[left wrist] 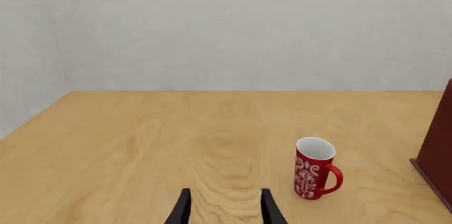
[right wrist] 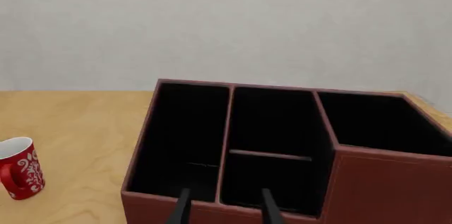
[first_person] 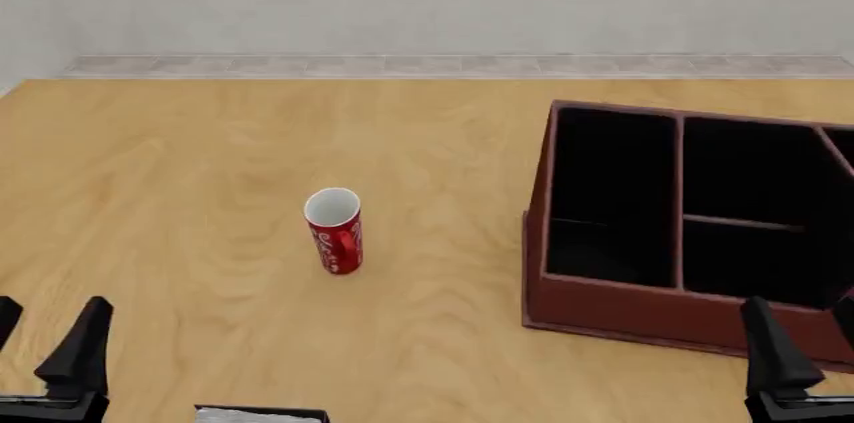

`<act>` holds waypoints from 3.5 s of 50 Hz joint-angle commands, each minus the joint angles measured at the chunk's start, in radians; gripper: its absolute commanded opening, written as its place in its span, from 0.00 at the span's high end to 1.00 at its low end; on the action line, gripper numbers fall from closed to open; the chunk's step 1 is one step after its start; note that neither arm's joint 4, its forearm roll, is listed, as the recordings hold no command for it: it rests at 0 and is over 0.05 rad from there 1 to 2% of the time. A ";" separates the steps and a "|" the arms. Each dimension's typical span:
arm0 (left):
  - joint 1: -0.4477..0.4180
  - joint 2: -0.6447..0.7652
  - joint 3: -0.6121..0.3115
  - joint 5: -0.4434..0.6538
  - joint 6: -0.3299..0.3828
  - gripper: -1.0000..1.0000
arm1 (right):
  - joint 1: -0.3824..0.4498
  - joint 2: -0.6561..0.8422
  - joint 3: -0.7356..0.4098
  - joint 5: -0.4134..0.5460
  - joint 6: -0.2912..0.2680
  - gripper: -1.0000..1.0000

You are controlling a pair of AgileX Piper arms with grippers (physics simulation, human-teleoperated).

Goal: Pick up the book and place it in the left compartment of the caddy.

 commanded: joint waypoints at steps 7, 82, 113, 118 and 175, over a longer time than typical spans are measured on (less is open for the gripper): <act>0.000 -0.001 0.001 0.002 -0.001 0.00 | 0.000 0.004 -0.002 -0.001 0.002 0.00; 0.000 -0.001 0.001 0.001 0.002 0.00 | 0.938 0.843 -0.841 0.486 0.020 0.00; 0.000 0.000 0.001 0.001 0.003 0.00 | 1.251 1.169 -1.116 0.637 0.049 0.00; 0.000 -0.001 0.001 0.002 0.003 0.00 | 1.272 1.191 -1.116 0.635 0.056 0.00; 0.000 0.006 -0.015 0.010 0.003 0.00 | 1.311 1.378 -1.084 0.562 0.042 0.00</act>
